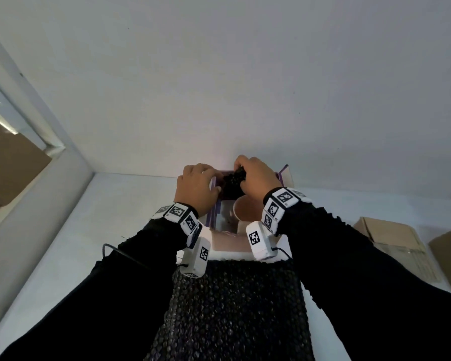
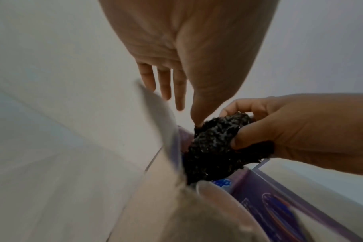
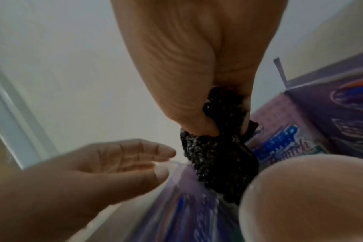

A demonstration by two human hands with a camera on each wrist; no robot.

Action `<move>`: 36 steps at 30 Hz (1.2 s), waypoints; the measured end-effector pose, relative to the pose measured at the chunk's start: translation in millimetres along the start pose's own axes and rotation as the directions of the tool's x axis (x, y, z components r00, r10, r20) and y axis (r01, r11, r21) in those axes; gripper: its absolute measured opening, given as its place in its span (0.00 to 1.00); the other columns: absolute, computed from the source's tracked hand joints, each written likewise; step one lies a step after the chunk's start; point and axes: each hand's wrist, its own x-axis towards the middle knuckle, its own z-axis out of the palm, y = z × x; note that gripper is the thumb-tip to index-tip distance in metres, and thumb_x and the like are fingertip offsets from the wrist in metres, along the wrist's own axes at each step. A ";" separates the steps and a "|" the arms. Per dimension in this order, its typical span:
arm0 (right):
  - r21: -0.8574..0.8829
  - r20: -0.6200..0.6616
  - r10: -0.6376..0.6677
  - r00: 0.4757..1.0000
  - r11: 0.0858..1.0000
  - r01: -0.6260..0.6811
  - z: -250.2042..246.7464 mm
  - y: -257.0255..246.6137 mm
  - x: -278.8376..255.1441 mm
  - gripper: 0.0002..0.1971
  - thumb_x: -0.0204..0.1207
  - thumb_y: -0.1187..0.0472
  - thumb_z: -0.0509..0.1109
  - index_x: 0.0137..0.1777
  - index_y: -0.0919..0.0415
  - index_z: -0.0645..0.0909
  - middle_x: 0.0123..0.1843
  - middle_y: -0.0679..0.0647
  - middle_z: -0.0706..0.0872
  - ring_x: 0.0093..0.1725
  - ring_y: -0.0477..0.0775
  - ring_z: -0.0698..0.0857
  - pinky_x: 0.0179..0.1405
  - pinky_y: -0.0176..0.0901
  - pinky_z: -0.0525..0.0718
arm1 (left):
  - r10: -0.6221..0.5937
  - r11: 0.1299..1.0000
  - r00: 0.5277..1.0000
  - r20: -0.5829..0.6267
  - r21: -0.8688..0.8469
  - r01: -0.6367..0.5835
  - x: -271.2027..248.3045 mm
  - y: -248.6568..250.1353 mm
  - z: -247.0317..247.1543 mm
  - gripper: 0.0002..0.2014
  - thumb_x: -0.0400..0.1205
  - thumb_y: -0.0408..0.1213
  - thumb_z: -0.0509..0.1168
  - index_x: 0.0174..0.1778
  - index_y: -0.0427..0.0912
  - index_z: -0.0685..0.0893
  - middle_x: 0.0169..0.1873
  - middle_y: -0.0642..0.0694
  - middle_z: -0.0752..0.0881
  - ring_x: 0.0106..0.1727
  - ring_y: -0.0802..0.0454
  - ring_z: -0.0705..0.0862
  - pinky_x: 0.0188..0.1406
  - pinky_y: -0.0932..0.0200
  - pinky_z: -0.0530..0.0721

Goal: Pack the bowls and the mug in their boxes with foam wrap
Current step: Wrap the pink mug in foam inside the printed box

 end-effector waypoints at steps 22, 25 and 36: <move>-0.265 0.106 0.049 0.993 0.964 -0.019 44.6 18.6 2.5 0.13 0.77 0.54 0.61 0.58 0.49 0.81 0.61 0.51 0.84 0.67 0.60 0.70 0.64 0.57 0.67 | -0.001 0.996 0.990 0.144 -0.091 0.014 -8.2 -15.6 35.1 0.20 0.78 0.38 0.66 0.67 0.51 0.82 0.71 0.41 0.72 0.63 0.39 0.78 0.60 0.41 0.81; -0.360 0.173 0.088 0.981 0.933 -0.020 46.8 20.7 -0.5 0.18 0.81 0.51 0.55 0.64 0.47 0.83 0.67 0.53 0.81 0.70 0.62 0.66 0.67 0.61 0.64 | 0.011 1.000 0.982 0.187 0.011 -0.013 -8.0 -13.6 35.8 0.16 0.80 0.39 0.62 0.62 0.53 0.85 0.73 0.40 0.69 0.63 0.38 0.77 0.56 0.40 0.82; -0.054 0.048 0.025 0.999 0.998 -0.022 10.7 10.0 -30.5 0.14 0.75 0.58 0.65 0.58 0.48 0.85 0.61 0.52 0.84 0.62 0.57 0.81 0.63 0.55 0.78 | -0.005 0.984 0.989 0.148 0.174 -0.021 -28.4 3.2 8.1 0.21 0.80 0.48 0.62 0.71 0.52 0.75 0.70 0.48 0.77 0.69 0.41 0.72 0.62 0.46 0.72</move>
